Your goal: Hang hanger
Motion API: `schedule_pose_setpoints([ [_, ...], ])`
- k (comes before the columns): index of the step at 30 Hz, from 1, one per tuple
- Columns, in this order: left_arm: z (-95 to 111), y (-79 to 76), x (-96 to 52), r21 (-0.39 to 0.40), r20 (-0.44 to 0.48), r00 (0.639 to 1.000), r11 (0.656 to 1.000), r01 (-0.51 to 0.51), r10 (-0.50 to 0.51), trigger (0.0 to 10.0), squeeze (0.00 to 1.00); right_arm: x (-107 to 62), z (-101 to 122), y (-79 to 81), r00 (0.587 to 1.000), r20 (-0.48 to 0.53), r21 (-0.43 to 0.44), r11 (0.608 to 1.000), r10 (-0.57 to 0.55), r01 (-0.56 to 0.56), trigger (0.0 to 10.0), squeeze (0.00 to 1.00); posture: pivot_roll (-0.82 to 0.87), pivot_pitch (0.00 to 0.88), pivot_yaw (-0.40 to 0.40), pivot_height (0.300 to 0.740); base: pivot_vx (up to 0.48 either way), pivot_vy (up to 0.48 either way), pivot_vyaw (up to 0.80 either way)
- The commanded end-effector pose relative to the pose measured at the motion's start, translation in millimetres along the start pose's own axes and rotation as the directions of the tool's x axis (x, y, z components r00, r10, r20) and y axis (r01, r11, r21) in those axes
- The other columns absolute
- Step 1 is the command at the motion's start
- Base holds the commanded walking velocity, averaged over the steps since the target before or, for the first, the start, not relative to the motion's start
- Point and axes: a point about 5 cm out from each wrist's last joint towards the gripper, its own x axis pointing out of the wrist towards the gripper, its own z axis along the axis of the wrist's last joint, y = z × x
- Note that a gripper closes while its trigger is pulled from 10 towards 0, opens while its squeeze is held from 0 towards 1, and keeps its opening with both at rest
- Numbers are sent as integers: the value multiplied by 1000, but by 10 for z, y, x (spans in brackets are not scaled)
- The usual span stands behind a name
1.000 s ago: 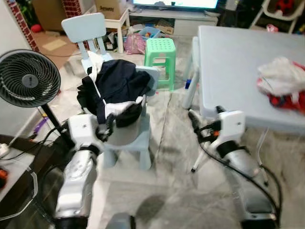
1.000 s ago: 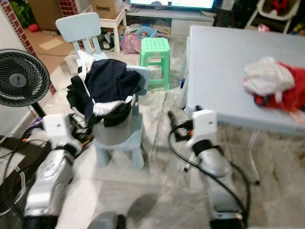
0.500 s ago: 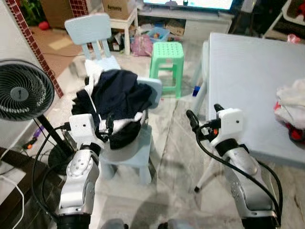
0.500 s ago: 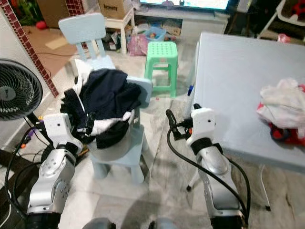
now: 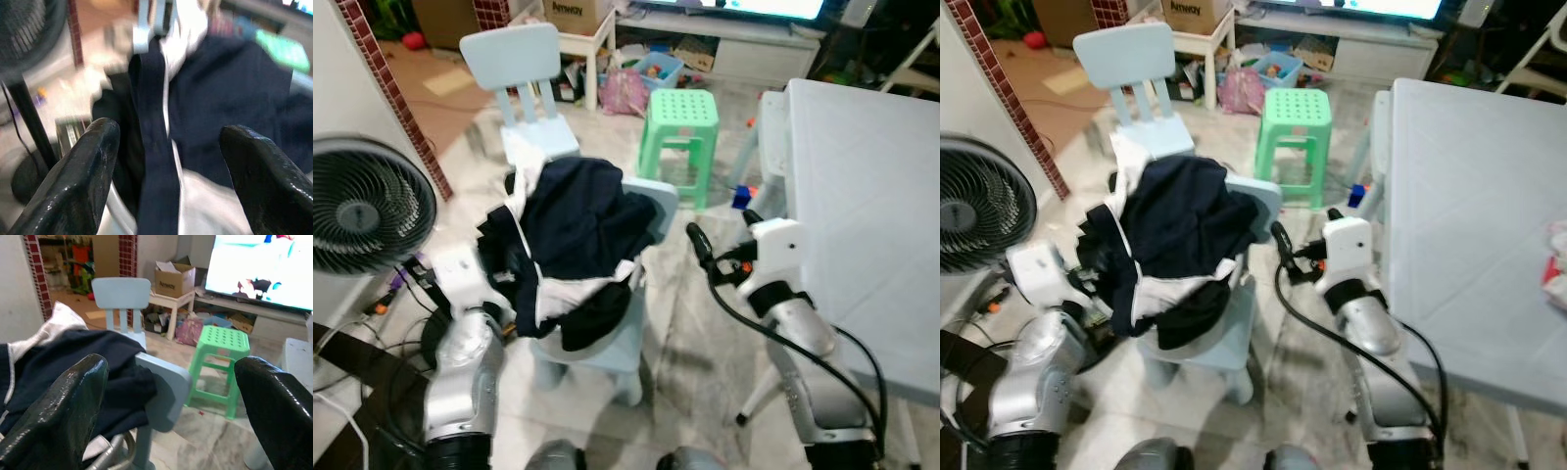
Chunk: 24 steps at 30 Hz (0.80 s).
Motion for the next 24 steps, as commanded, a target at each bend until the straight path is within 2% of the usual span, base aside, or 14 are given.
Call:
schedule_pose_setpoints([
  [1, -122, 103, 1, -11, -88, 996, 999, -33, 32, 10000, 0, -14, -23, -31, 1000, -18, -1, 1000, -1, 1, 10000, 0, 31, 67, -52, 740, 0, 0, 0],
  [3, -222, 161, 7, -31, -152, 987, 998, -54, 48, 10000, 0, -11, -17, -35, 1000, -23, -6, 1000, 8, -8, 10000, 0, 24, 73, -59, 740, 0, 0, 0],
  [6, -257, 196, 10, -57, -168, 984, 996, -62, 51, 10000, 0, -12, -8, -36, 1000, -26, -10, 1000, 17, -17, 10000, 0, 17, 77, -64, 740, 0, 0, 0],
  [11, -373, 325, 4, -36, -240, 967, 994, -101, 89, 10000, 0, -86, -8, -45, 998, -48, -21, 999, 38, -39, 10000, 0, 0, 103, -65, 740, 0, 0, 0],
  [17, -393, 351, -23, -48, -260, 962, 994, -97, 82, 10000, 0, -139, -23, -23, 996, -64, -11, 998, 62, -63, 10000, 0, 7, 114, -70, 740, 0, 0, 0],
  [24, -630, 410, -92, -94, -326, 942, 989, -111, 75, 10000, 0, -185, 92, 54, 990, -75, -10, 993, 117, -118, 10000, 0, -54, 167, -134, 740, 0, 0, 0],
])
